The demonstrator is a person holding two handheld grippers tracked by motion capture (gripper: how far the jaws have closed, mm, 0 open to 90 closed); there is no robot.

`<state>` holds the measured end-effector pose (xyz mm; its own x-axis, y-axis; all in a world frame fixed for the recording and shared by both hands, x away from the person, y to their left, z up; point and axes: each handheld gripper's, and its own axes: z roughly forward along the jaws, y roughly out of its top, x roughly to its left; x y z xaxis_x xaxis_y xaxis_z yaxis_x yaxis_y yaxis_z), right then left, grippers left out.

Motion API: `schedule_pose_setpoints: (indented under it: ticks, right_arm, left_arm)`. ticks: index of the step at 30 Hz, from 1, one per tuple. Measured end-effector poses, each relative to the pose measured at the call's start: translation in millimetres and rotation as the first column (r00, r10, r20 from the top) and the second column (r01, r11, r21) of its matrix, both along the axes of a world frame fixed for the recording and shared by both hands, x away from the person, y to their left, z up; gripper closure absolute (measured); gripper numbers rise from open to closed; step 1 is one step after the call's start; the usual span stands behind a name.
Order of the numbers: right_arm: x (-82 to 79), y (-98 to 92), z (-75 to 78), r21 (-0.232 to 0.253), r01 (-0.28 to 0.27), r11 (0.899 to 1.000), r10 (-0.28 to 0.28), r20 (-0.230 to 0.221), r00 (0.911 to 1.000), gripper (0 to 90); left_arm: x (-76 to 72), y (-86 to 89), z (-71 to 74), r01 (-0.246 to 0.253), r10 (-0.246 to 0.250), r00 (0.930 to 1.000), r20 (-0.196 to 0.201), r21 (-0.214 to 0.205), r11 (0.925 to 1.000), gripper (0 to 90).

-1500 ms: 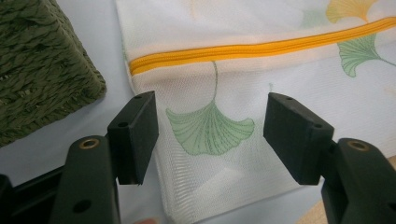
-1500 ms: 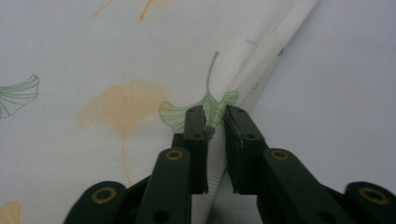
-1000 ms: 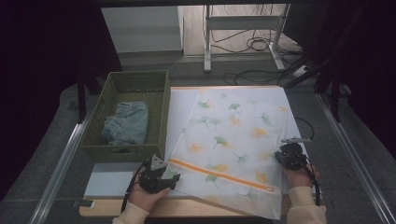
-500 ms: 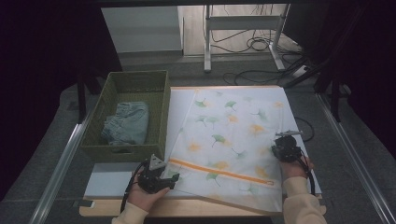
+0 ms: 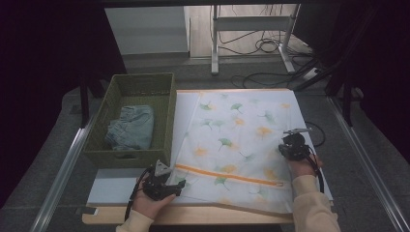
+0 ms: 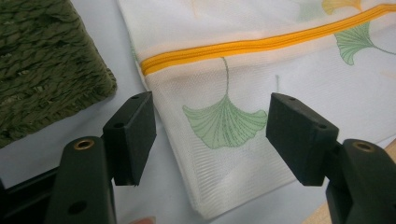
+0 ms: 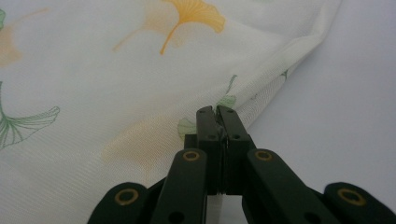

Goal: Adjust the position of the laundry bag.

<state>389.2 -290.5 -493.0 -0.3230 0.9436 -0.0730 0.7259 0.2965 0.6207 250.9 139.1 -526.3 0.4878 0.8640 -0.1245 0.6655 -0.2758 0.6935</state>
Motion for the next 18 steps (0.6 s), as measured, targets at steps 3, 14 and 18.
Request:
schedule_pose_setpoints:
  ticks: [3, 14, 18]
  right_arm:
    - [3.5, 1.9, 0.9, 0.001, -0.006, 1.0, 0.006, 0.001, 1.0, 88.9]
    - [13.9, 15.4, 6.5, -0.012, -0.033, 0.999, 0.033, -0.002, 0.9995, 88.9]
    - [18.0, 14.9, 7.4, -0.03, -0.03, 0.999, 0.029, -0.013, 0.9995, 88.9]
  left_arm:
    - [0.2, 1.1, 0.2, -0.002, 0.002, 1.0, -0.002, -0.001, 1.0, 32.8]
    - [1.0, 3.5, -0.1, -0.007, 0.007, 1.0, -0.005, -0.003, 1.0, 32.7]
    - [1.1, 4.1, -0.3, -0.01, 0.01, 0.9999, -0.006, -0.006, 0.9999, 32.6]
